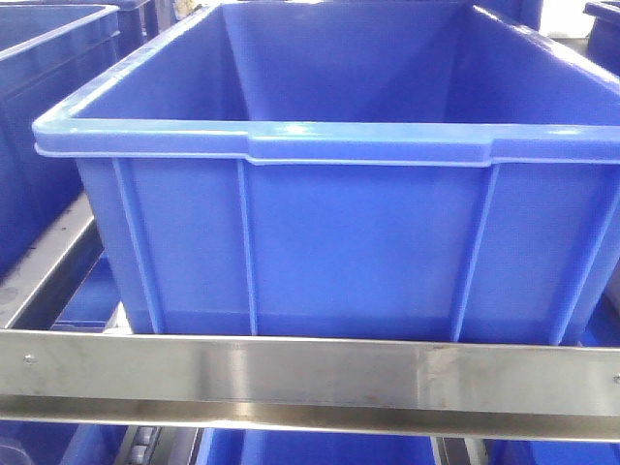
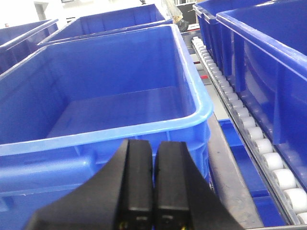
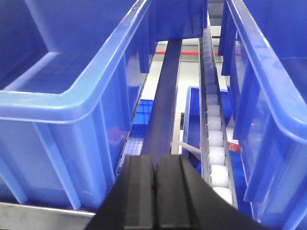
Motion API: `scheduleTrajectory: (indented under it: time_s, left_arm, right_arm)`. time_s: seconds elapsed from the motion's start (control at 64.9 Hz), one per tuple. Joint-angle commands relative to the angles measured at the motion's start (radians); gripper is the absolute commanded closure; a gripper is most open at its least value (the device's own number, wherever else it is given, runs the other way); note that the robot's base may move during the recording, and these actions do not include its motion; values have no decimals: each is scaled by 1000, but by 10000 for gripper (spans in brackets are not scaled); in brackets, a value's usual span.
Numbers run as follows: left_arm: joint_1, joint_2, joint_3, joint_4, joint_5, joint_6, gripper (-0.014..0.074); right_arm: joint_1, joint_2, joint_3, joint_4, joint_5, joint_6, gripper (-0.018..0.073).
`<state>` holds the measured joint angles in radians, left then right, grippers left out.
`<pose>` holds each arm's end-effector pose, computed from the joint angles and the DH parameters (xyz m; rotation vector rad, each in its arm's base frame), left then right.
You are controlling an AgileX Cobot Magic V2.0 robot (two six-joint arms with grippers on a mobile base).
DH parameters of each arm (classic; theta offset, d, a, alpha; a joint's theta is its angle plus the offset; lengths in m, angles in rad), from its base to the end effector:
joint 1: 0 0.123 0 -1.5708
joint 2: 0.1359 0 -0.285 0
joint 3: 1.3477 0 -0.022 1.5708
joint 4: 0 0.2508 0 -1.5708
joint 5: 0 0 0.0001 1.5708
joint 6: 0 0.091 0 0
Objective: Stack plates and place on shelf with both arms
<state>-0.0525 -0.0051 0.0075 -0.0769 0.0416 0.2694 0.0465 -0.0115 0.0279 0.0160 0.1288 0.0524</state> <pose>0.0563 -0.0033 0.2072 0.1894 1.5167 0.1093 0.0566 0.0028 0.1927 0.0162 1.6295 0.0899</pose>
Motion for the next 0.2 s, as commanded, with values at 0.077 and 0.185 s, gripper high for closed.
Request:
scheduleTrajectory:
  time_s: [0.077, 0.185]
  left_arm:
    - [-6, -22, 3, -1, -87, -13, 514]
    - [-6, -22, 3, -1, -87, -13, 514]
  right_arm:
    - [-5, -18, 2, -10, -88, 1, 503]
    - [-5, -18, 2, -10, -88, 1, 503]
